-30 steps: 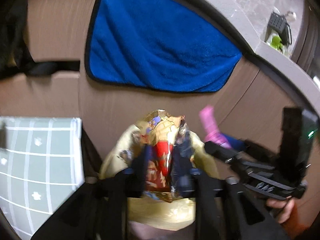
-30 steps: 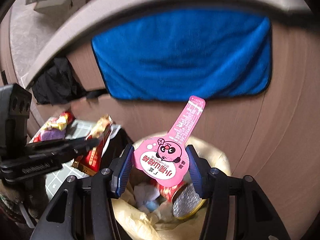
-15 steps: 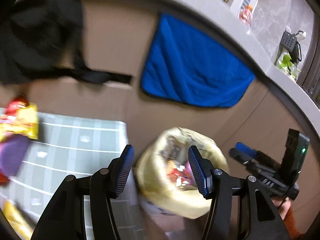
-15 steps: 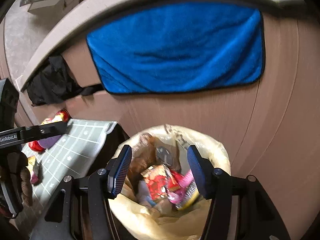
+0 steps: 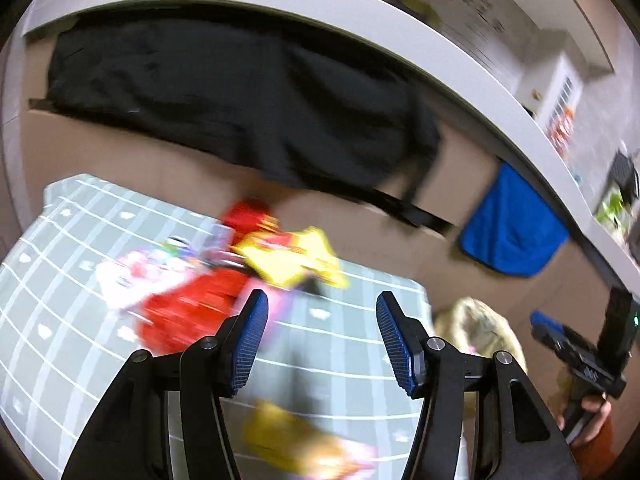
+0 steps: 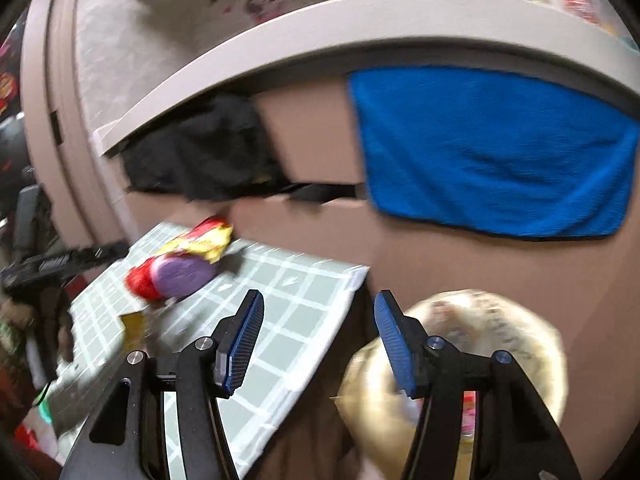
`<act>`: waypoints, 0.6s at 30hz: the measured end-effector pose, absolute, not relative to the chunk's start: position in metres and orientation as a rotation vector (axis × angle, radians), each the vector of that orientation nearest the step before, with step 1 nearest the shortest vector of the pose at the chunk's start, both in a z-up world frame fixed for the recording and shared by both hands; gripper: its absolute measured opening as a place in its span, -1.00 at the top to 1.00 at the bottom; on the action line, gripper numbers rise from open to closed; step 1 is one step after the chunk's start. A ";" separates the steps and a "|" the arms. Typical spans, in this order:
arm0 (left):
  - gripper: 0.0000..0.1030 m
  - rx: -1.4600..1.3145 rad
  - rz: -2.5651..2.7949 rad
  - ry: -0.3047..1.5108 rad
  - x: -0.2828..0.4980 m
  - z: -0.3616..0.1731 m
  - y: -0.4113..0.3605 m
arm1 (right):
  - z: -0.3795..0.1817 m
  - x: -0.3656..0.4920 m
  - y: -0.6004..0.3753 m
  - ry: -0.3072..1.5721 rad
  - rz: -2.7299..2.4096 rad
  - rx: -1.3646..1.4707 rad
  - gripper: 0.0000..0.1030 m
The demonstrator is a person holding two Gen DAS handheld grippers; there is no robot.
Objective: Collect trash
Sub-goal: 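Move both tools back over the remaining trash on the table, then grasp the pink Kleenex tissue pack with the left tool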
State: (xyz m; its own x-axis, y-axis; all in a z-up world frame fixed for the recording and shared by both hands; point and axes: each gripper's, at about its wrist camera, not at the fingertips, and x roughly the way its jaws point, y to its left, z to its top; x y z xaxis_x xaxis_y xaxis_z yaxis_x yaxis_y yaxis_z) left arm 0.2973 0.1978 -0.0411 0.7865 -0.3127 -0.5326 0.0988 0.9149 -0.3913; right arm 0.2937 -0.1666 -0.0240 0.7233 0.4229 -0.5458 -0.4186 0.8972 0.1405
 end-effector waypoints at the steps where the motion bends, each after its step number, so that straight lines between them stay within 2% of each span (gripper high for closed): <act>1: -0.11 -0.368 -0.221 0.627 0.307 -0.046 0.221 | -0.026 0.292 -0.159 0.612 0.476 -0.003 -0.07; 6: -0.12 -0.452 -0.246 0.729 0.367 -0.079 0.292 | -0.037 0.278 -0.115 0.656 0.544 -0.051 -0.07; 11: -0.13 -0.396 -0.162 0.799 0.411 -0.114 0.327 | -0.051 0.266 -0.085 0.706 0.587 -0.058 -0.06; 14: -0.13 -0.416 -0.260 0.859 0.416 -0.129 0.332 | -0.057 0.259 -0.076 0.730 0.596 -0.079 -0.06; 18: -0.14 -0.228 -0.345 0.878 0.392 -0.129 0.314 | -0.062 0.259 -0.074 0.754 0.591 -0.098 -0.06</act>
